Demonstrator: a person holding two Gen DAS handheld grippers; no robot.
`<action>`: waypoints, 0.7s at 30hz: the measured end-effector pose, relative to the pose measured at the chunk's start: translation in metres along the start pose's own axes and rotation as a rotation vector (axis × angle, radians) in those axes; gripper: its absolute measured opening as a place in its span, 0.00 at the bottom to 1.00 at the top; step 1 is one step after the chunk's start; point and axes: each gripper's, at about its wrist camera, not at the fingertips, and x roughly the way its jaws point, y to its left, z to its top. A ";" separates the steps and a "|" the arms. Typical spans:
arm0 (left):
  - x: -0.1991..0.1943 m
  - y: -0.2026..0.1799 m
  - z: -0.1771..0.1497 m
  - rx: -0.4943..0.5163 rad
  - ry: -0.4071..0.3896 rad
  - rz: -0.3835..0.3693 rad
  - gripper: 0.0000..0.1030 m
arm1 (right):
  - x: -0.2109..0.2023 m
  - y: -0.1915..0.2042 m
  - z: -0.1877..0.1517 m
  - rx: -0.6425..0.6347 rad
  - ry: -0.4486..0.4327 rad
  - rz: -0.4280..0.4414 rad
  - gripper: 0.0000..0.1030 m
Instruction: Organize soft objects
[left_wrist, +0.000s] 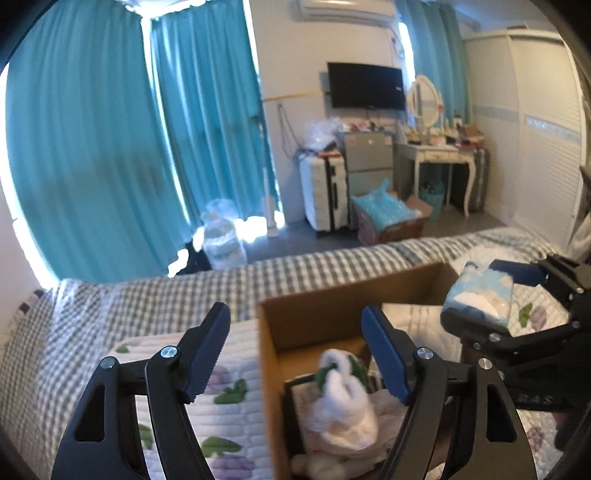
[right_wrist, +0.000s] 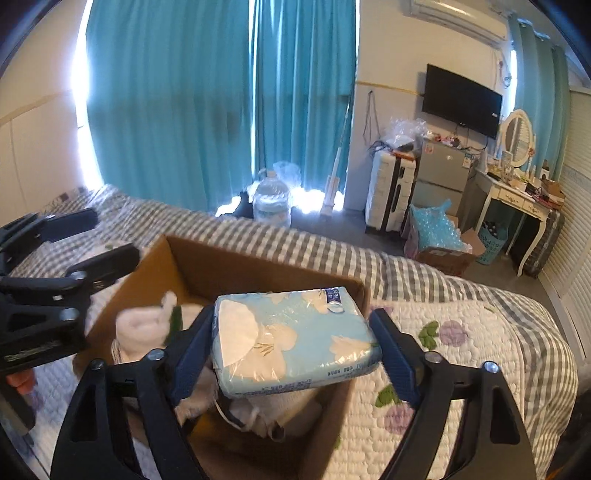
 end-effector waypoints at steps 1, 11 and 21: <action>-0.003 0.004 0.002 -0.004 -0.005 0.005 0.73 | -0.002 0.001 0.002 0.008 -0.012 0.002 0.95; -0.082 0.021 0.016 -0.042 -0.063 0.036 0.76 | -0.098 0.007 0.036 0.012 -0.117 -0.054 1.00; -0.226 0.018 0.029 -0.062 -0.292 0.052 0.97 | -0.265 0.025 0.055 0.011 -0.310 -0.163 1.00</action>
